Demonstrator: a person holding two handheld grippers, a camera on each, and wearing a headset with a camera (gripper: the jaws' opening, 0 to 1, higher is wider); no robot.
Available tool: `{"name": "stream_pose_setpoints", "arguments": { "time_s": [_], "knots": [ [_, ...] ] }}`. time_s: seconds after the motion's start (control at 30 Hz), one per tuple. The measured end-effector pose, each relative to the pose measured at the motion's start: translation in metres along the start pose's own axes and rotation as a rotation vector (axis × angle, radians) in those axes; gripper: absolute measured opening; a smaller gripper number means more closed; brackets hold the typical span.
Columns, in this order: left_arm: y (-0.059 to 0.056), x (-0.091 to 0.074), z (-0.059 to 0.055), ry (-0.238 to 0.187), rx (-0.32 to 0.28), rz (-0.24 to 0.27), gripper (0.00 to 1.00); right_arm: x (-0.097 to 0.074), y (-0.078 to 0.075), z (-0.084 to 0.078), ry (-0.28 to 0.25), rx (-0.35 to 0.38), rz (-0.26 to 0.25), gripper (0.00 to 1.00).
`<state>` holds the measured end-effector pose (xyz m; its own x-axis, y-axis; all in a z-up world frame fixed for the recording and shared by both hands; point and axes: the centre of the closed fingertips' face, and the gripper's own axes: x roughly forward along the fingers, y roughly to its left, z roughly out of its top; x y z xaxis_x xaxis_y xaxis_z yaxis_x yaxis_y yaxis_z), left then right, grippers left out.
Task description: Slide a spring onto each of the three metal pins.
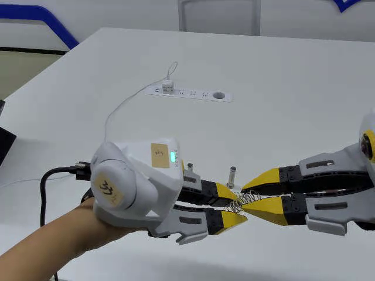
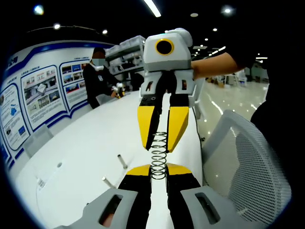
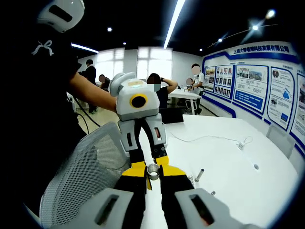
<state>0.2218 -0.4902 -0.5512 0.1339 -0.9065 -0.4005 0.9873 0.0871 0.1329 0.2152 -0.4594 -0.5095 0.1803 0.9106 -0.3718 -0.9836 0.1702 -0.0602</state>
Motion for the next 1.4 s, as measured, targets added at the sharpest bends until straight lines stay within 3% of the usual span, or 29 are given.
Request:
{"name": "stream_pose_setpoints", "arguments": {
  "time_s": [0.07,0.17,0.3,0.4,0.5,0.73,0.93,1.0,1.13,1.4],
  "knots": [
    [-0.001,0.001,0.001,-0.004,0.003,-0.001,0.10,0.002,0.001,0.003,-0.003,0.011,0.001,0.11],
    [-0.002,0.003,-0.002,0.004,-0.004,0.000,0.10,0.005,0.002,0.000,0.035,0.002,-0.007,0.11],
    [-0.003,0.001,-0.001,-0.013,-0.031,-0.007,0.11,0.007,0.003,0.002,0.030,0.012,-0.011,0.11],
    [0.001,-0.001,-0.004,-0.005,-0.002,0.024,0.11,0.009,-0.001,0.000,0.038,0.015,-0.029,0.11],
    [0.002,-0.004,-0.006,-0.009,-0.013,0.028,0.12,0.010,-0.002,0.001,0.030,0.024,-0.039,0.11],
    [0.011,-0.010,-0.009,-0.014,-0.027,0.076,0.23,0.014,-0.002,0.006,0.020,0.016,-0.046,0.11],
    [0.025,-0.021,-0.013,-0.021,-0.056,0.134,0.34,0.007,-0.019,0.009,0.021,0.009,-0.112,0.11],
    [0.030,-0.026,-0.013,-0.040,-0.098,0.159,0.38,0.004,-0.024,0.008,0.023,0.008,-0.128,0.11],
    [0.043,-0.038,-0.008,-0.124,-0.199,0.213,0.51,-0.004,-0.037,0.007,0.026,0.007,-0.178,0.11],
    [0.067,-0.063,-0.020,-0.124,-0.286,0.307,0.68,-0.029,-0.066,0.000,0.037,0.031,-0.295,0.11]
  ]
}}
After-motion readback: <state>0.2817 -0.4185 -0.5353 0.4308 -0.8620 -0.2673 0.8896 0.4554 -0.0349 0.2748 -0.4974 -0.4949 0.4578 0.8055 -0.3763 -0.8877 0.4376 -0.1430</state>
